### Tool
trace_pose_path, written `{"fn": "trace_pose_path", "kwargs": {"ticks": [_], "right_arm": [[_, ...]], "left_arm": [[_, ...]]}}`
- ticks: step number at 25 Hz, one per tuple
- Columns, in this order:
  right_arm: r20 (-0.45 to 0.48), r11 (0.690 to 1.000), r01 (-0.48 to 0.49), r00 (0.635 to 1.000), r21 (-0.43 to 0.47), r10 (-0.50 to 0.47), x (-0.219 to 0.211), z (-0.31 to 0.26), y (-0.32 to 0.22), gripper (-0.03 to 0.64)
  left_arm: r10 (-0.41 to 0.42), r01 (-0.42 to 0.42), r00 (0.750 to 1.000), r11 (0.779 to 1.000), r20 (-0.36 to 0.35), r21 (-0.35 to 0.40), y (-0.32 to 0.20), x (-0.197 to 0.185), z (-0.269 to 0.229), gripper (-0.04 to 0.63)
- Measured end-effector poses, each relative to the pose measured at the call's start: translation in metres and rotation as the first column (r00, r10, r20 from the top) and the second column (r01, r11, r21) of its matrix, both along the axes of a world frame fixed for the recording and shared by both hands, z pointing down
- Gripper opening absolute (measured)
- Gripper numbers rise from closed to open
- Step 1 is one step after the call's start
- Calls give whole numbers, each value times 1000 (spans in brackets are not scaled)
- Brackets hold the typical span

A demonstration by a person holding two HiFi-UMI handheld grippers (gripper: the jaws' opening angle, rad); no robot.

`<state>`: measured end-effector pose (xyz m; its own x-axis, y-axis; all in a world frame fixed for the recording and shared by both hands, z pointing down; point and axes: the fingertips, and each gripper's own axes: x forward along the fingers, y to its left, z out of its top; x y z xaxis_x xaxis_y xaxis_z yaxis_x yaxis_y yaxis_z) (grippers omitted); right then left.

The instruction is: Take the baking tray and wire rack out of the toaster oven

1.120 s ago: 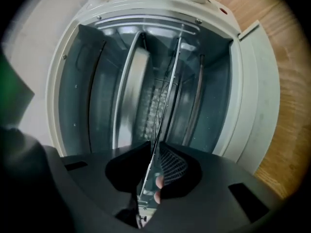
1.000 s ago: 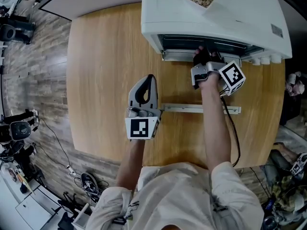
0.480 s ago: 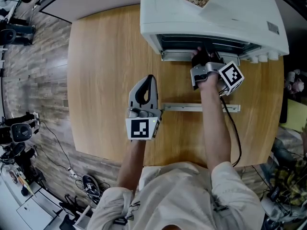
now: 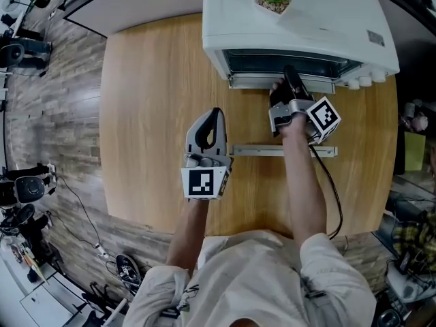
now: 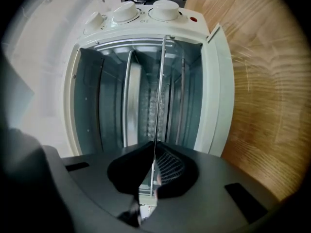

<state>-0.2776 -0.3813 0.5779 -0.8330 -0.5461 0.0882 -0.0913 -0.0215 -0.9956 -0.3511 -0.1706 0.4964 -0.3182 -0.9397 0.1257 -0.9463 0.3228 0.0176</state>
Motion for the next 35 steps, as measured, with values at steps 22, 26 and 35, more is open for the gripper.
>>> {"fn": "trace_pose_path", "kwargs": {"ticks": [22, 26, 35], "right_arm": [[25, 998, -22, 999, -59, 24, 46, -1, 57, 34], [40, 998, -20, 999, -67, 23, 49, -6, 65, 34], [49, 996, -10, 999, -84, 14, 72, -5, 89, 34]], "left_arm": [[-6, 4, 1000, 997, 25, 71, 29, 21, -38, 15], [-14, 12, 1000, 997, 20, 79, 38, 27, -41, 15], [-7, 5, 1000, 997, 22, 81, 52, 50, -44, 15]]}}
